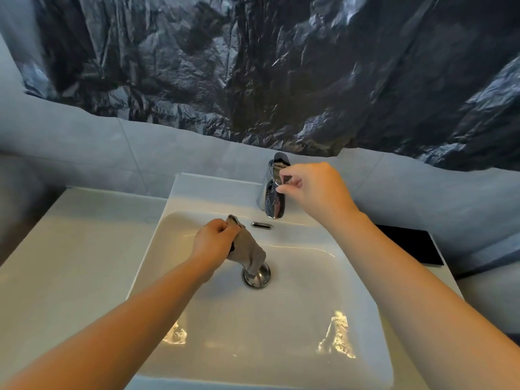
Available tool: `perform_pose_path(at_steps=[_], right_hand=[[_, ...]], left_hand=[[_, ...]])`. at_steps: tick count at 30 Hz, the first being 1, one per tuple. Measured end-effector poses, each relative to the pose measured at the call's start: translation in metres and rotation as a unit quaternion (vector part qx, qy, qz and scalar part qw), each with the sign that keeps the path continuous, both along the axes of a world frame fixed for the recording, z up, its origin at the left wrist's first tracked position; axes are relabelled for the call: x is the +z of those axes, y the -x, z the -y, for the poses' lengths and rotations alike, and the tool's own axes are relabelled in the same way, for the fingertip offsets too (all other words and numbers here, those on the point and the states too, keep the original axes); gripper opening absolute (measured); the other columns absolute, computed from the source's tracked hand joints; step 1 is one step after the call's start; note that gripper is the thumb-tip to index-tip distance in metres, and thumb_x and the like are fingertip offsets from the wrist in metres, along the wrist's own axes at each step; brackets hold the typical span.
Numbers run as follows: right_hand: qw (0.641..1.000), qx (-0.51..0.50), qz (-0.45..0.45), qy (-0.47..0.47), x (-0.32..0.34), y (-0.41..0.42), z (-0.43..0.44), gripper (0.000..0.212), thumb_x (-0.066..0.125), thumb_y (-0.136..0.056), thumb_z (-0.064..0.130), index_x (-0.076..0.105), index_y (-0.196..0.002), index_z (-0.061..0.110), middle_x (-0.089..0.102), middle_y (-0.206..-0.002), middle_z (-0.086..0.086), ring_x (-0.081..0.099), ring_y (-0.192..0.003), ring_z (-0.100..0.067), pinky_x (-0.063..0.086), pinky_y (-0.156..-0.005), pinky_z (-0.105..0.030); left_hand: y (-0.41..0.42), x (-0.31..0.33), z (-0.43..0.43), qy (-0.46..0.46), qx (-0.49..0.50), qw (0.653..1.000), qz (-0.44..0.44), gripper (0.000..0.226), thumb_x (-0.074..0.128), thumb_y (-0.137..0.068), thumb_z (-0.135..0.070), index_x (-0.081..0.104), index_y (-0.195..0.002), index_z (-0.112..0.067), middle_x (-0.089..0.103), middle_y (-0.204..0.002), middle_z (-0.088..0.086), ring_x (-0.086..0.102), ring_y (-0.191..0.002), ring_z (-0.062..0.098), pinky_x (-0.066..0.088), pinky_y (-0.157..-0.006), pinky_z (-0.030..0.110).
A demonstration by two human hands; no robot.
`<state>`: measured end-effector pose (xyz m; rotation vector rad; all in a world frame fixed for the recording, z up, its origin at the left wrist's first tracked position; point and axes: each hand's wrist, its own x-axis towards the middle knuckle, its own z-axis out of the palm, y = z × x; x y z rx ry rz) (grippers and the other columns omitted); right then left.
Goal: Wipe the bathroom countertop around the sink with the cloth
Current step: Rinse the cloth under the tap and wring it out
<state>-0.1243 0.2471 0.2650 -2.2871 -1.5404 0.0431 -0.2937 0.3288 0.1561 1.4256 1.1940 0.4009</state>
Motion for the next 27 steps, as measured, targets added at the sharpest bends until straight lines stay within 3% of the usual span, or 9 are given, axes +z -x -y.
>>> perform_pose_path(at_steps=[3,8,12,14,16,18,20,24,27], right_hand=[[0.999,0.004,-0.020,-0.028,0.000,-0.001,-0.001,0.016,0.067,-0.085,0.027,0.069,-0.085,0.011,0.065,-0.072,-0.004,0.059,-0.073,-0.025,0.052,-0.071,-0.040],[0.997,-0.024,-0.023,-0.063,0.012,-0.012,-0.016,0.030,0.064,-0.088,0.031,0.070,-0.094,0.003,0.070,-0.094,-0.016,0.064,-0.086,-0.031,0.052,-0.080,-0.047],[0.980,-0.061,-0.080,-0.170,-0.011,-0.002,0.007,0.020,0.061,-0.090,0.028,0.069,-0.104,0.015,0.071,-0.092,-0.002,0.064,-0.081,-0.016,0.054,-0.075,-0.032],[0.970,-0.097,-0.116,-0.191,-0.041,0.002,0.031,0.014,0.059,-0.091,0.027,0.069,-0.093,0.018,0.070,-0.083,0.002,0.061,-0.074,-0.012,0.050,-0.066,-0.027],[0.965,-0.120,-0.200,-0.116,-0.075,-0.001,0.048,0.017,0.058,-0.090,0.022,0.068,-0.077,0.016,0.066,-0.071,0.000,0.060,-0.065,-0.014,0.048,-0.060,-0.030],[0.932,-0.122,-0.342,-0.028,-0.102,0.002,0.060,0.018,0.059,-0.089,0.016,0.071,-0.076,0.014,0.069,-0.071,-0.002,0.062,-0.063,-0.015,0.052,-0.061,-0.030],[0.889,-0.130,-0.438,-0.009,-0.115,0.009,0.064,0.015,0.059,-0.090,0.014,0.074,-0.085,0.012,0.072,-0.079,-0.005,0.066,-0.069,-0.016,0.055,-0.064,-0.025],[0.815,-0.173,-0.549,-0.064,-0.121,0.019,0.057,0.017,0.055,-0.094,0.016,0.069,-0.104,0.015,0.070,-0.099,-0.006,0.068,-0.086,-0.018,0.058,-0.076,-0.028],[0.811,-0.155,-0.559,-0.074,-0.118,0.020,0.047,0.018,0.057,-0.093,0.017,0.067,-0.107,0.022,0.068,-0.105,-0.002,0.066,-0.094,-0.018,0.056,-0.072,-0.025]], left_hand=[[-0.008,-0.003,0.003,0.026,0.014,1.000,0.005,0.029,0.057,-0.088,-0.027,0.059,-0.089,0.001,0.060,-0.083,0.017,0.056,-0.073,0.027,0.055,-0.078,0.047],[-0.016,-0.007,0.011,0.066,0.018,0.997,0.023,0.025,0.057,-0.089,-0.024,0.059,-0.091,0.001,0.053,-0.079,0.013,0.051,-0.070,0.024,0.050,-0.065,0.034],[-0.022,-0.011,0.015,0.062,-0.002,0.998,0.026,0.023,0.056,-0.088,-0.024,0.059,-0.086,-0.001,0.053,-0.076,0.013,0.051,-0.067,0.023,0.046,-0.063,0.034],[-0.026,-0.013,0.017,0.061,-0.015,0.998,0.030,0.023,0.055,-0.090,-0.024,0.058,-0.087,-0.001,0.056,-0.074,0.012,0.053,-0.064,0.023,0.049,-0.063,0.033],[-0.028,-0.014,0.018,0.059,-0.024,0.997,0.034,0.022,0.055,-0.091,-0.025,0.057,-0.083,-0.005,0.057,-0.073,0.010,0.055,-0.063,0.021,0.051,-0.061,0.030],[-0.029,-0.015,0.020,0.063,-0.036,0.996,0.048,0.020,0.057,-0.091,-0.025,0.056,-0.078,-0.009,0.061,-0.076,0.010,0.061,-0.067,0.022,0.055,-0.062,0.031],[-0.028,-0.017,0.020,0.073,-0.051,0.994,0.068,0.018,0.059,-0.091,-0.023,0.058,-0.084,-0.006,0.067,-0.086,0.016,0.069,-0.078,0.027,0.059,-0.068,0.034],[-0.024,-0.018,0.018,0.008,-0.105,0.993,0.047,0.017,0.062,-0.089,-0.023,0.062,-0.088,-0.006,0.068,-0.091,0.014,0.068,-0.085,0.026,0.059,-0.076,0.037],[-0.019,-0.016,0.012,-0.028,-0.157,0.987,0.032,0.011,0.064,-0.088,-0.021,0.064,-0.082,-0.011,0.067,-0.084,0.008,0.064,-0.079,0.020,0.058,-0.077,0.032]])
